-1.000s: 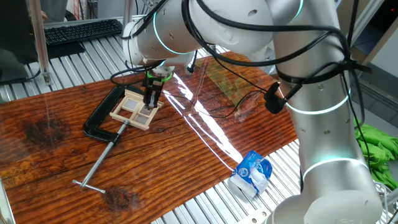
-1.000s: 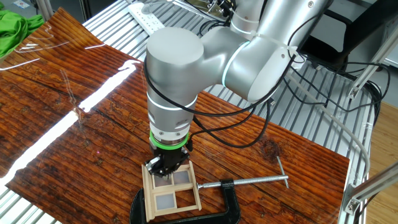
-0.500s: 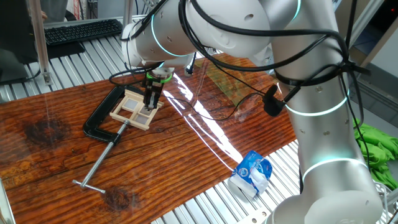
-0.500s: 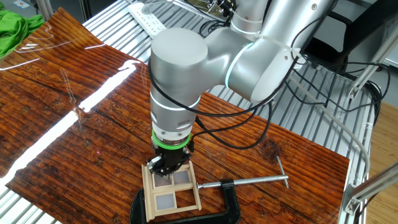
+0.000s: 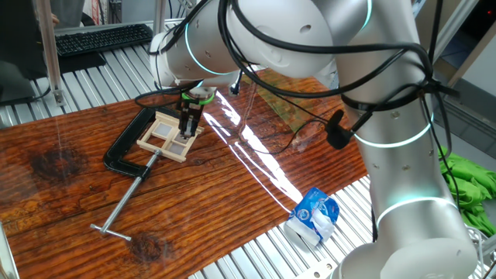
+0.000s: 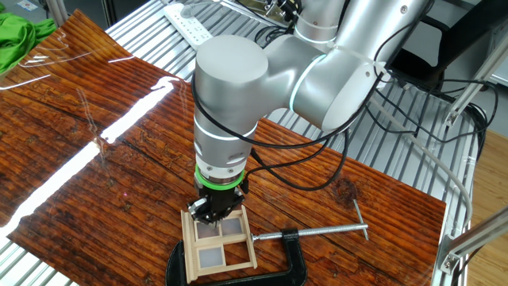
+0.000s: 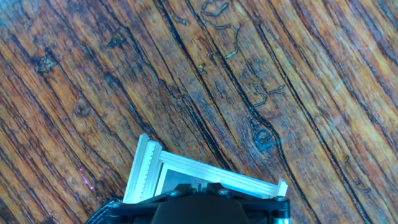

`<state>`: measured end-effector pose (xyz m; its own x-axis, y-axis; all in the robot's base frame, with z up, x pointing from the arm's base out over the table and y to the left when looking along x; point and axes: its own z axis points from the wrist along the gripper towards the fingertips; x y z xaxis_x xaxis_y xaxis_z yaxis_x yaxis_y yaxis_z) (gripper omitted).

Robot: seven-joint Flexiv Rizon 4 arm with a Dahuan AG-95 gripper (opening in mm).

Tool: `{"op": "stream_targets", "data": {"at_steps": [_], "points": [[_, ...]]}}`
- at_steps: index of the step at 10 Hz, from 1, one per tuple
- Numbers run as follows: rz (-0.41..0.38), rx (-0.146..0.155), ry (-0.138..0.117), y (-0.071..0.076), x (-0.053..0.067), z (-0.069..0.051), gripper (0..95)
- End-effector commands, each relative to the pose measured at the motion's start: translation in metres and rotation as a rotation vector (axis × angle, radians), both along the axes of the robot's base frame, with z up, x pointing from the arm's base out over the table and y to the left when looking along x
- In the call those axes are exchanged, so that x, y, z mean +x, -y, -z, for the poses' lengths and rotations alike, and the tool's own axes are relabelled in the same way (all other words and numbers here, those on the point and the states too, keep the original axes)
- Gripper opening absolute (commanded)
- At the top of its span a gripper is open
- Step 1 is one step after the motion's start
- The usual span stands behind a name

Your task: Open a sliding window

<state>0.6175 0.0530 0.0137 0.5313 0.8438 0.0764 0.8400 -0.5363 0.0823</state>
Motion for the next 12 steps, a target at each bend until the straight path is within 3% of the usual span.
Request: {"op": "stream_targets", "data": {"at_steps": [1,6,12], "points": [[0.010,-0.002,0.003,0.0004,-0.0004,-0.0005,0.0],[0.024,-0.002,0.020,-0.0006,-0.0023,-0.0005,0.0],[0.020,-0.005,0.020,-0.0017,-0.0019,0.0027,0.0]]}}
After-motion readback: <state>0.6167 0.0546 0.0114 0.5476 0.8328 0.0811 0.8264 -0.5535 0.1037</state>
